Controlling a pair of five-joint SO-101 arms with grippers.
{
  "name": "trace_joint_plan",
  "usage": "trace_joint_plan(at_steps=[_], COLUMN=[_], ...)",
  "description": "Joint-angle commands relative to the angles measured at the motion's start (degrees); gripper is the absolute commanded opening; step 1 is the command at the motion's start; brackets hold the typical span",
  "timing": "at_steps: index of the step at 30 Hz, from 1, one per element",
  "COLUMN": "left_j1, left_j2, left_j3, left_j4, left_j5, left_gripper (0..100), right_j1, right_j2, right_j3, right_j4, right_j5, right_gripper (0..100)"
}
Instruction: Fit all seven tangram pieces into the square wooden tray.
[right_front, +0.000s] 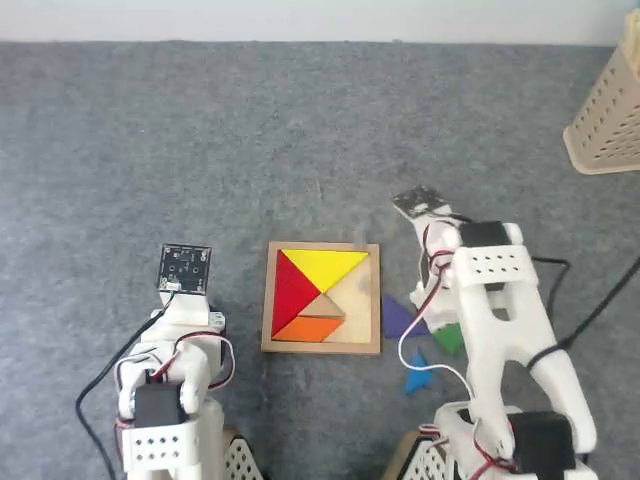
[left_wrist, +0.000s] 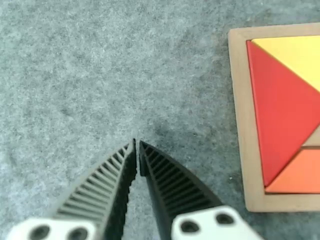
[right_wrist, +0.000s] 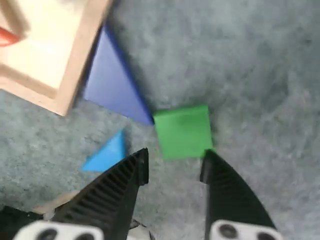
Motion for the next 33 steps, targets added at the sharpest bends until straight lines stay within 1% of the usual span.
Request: trace_joint_plan(at_steps=[1,3,4,7,10,13,20,25,31,33], left_j1=[0.0,0.0,0.0,0.0,0.0,0.0,0.0,0.0,0.0,0.0], left_j2=[-1.1,-1.1,-1.1,-1.1,-1.1,-1.1,-1.1,-1.1,-1.1,-1.1], left_j3=[-0.4,-0.4,-0.4,-0.4,-0.4,-0.4,-0.4,-0.4,-0.4,-0.4], left_j4=[0.4,0.4,0.4,0.4,0.4,0.4,0.4,0.4,0.4,0.4], left_j5=[-0.3,-0.3,-0.3,-0.3,-0.3,-0.3,-0.3,-0.3,-0.3,-0.3], left_gripper=[1,1,1,1,1,1,1,1,1,1], right_j1=[1.9,1.8,1.8,1.8,1.8,1.8,1.8,1.2,1.3,1.3], right_j2=[-3.2,-3.2,-3.2,-3.2,-3.2,-3.1,-3.1,-3.0,-3.0,-3.0], right_j3=[0.4,2.1,3.1,6.7,9.5,11.4,14.1,16.5,16.6,16.6], right_j4=[1.1,0.7,-0.2,-5.2,-9.0,-12.0,-14.5,-17.0,-17.5,-17.3], right_j5=[2.9,9.3,10.8,13.6,15.8,16.6,17.2,18.2,17.8,17.8], right_gripper=[20.2,20.3,20.3,20.6,24.9,28.2,27.3,24.2,21.6,19.4])
